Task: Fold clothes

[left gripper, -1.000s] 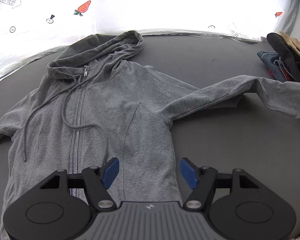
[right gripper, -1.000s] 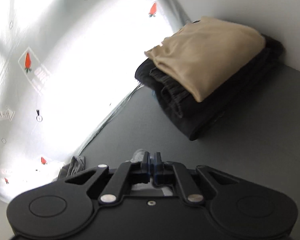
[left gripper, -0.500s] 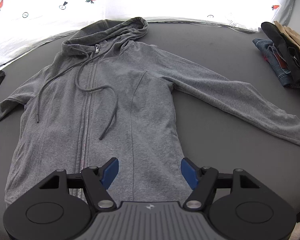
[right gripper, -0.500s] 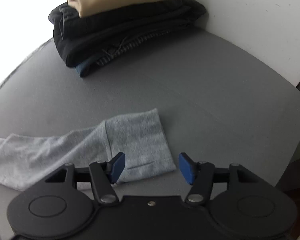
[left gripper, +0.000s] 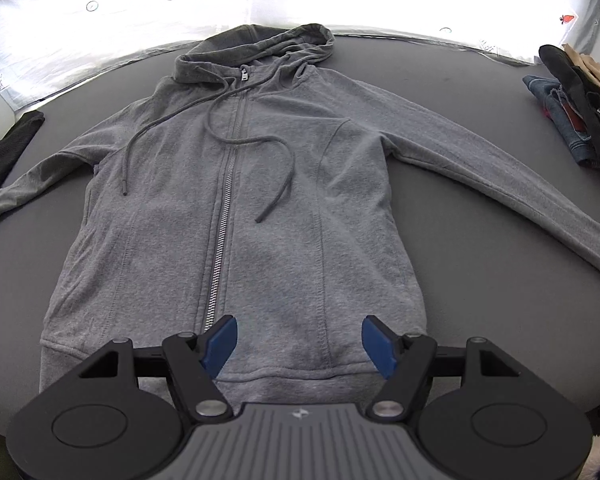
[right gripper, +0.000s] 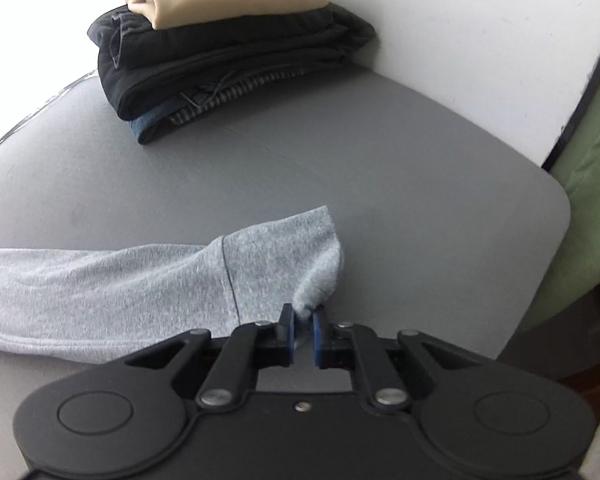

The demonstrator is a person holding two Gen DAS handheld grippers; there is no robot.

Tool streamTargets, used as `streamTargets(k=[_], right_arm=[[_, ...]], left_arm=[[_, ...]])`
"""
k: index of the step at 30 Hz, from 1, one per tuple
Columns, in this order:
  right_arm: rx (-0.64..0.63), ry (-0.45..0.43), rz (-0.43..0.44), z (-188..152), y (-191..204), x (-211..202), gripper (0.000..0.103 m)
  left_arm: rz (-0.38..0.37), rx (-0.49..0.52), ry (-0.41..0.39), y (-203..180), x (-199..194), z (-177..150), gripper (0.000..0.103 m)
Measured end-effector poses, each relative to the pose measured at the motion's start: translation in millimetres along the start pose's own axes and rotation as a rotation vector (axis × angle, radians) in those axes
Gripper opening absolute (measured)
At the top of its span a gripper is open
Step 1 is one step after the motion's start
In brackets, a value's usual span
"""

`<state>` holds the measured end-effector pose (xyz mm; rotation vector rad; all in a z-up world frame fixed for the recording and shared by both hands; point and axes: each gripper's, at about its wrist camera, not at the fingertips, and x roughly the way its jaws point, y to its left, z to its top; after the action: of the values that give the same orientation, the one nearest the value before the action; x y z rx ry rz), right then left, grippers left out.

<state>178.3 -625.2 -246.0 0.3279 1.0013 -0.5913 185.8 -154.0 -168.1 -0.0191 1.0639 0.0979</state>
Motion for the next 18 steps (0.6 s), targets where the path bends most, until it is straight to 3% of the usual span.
streamTargets(k=[1,3,4,6,9,14,16,18], right_arm=[[-0.037,-0.008,-0.04,-2,10,-1,0.015],[-0.11,-0.025,-0.12,-5,31,-4,0.04],[-0.144,-0.044,-0.153,-8,42,-7,0.058],[-0.195,-0.106,-0.175,-12,68,-21,0.062],[-0.219,-0.102,0.037,-21,115,-47,0.066],[-0.263,0.085,0.601,-63,201,-87,0.067],[-0.291,0.156,0.746,-88,223,-99,0.069],[-0.358,0.217,0.788,-111,242,-108,0.074]], left_arm=[[0.008,-0.016,0.001,11,1,-2,0.07],[0.025,-0.048,0.002,34,4,-6,0.07],[0.033,-0.064,0.003,46,5,-8,0.071],[0.049,-0.095,0.004,69,8,-12,0.08],[0.074,-0.143,0.006,103,11,-18,0.08],[0.115,-0.222,0.009,161,18,-28,0.08],[0.132,-0.254,0.01,184,20,-32,0.08],[0.077,-0.23,0.063,205,34,-28,0.08]])
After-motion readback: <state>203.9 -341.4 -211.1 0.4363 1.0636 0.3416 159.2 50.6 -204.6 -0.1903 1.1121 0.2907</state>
